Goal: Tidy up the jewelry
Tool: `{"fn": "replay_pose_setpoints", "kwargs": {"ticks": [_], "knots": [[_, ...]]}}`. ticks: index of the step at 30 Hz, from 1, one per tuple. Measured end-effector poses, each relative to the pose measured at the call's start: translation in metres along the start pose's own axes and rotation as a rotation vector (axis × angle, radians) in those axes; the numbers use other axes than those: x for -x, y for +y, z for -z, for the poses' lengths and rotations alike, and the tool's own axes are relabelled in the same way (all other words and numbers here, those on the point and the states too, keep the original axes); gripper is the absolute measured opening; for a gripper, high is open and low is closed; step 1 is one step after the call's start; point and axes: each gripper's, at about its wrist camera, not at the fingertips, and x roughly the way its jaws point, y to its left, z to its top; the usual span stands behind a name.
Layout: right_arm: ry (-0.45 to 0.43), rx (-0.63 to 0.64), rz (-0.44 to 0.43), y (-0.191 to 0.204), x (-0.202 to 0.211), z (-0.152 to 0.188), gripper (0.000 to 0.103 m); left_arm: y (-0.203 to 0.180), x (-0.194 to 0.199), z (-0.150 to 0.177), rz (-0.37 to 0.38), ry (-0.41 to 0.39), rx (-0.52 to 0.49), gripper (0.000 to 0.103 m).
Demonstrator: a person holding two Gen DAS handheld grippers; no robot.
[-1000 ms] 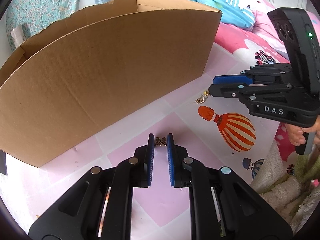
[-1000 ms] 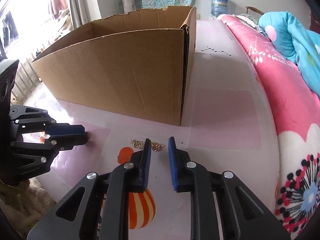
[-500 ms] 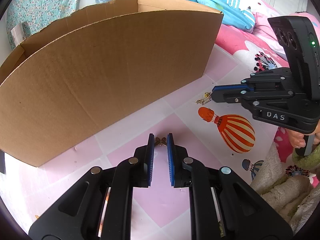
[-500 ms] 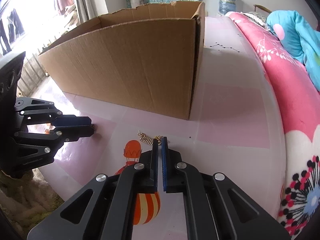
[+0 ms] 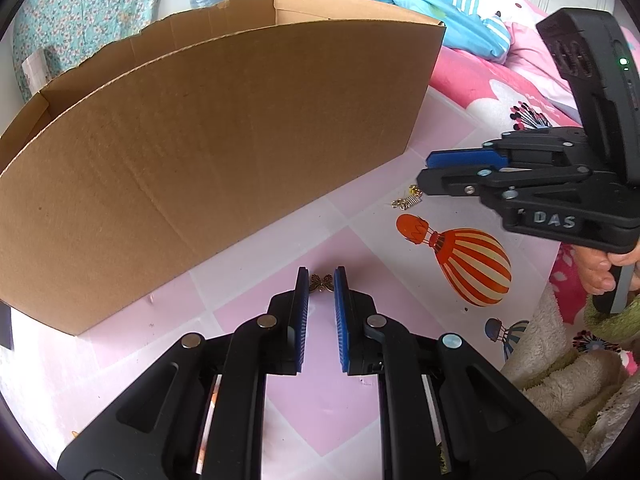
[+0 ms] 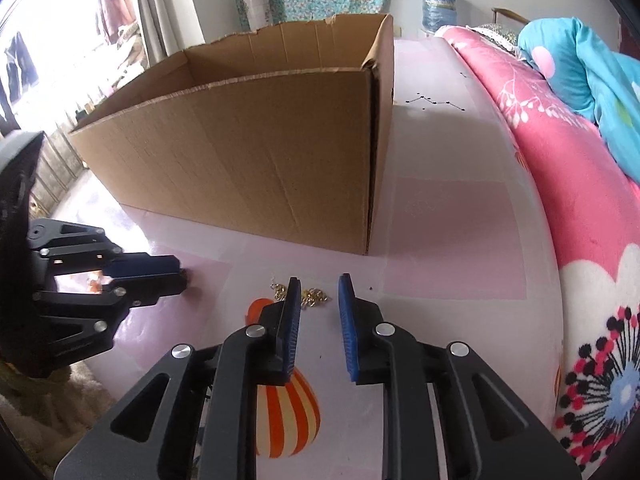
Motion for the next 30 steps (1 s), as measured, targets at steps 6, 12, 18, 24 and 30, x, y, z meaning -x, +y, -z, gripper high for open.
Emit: {"fn": "replay_pose_setpoints", "kwargs": {"ticks": [6,12,18,24,30], "knots": [[0.012,0.014,0.02,0.003,-0.008,-0.001,0.018,-0.001,-0.001,0.0,-0.004,0.0,-0.005,0.012],[0.021,0.042,0.024,0.01,-0.008,-0.001,0.004,-0.001,-0.001,0.0,-0.002,-0.002,-0.002,0.012],[-0.002,-0.084,-0.05,-0.009,0.001,0.0,0.002,-0.001,0.0,0.0,-0.002,-0.007,0.0,0.012],[-0.056,-0.148,-0.064,-0.022,0.019,-0.004,0.002,0.0,0.0,0.001,0.0,-0.011,0.003,0.012],[-0.018,-0.13,-0.035,-0.016,0.016,-0.002,0.003,-0.001,0.0,0.001,-0.001,-0.014,0.004,0.012]]}}
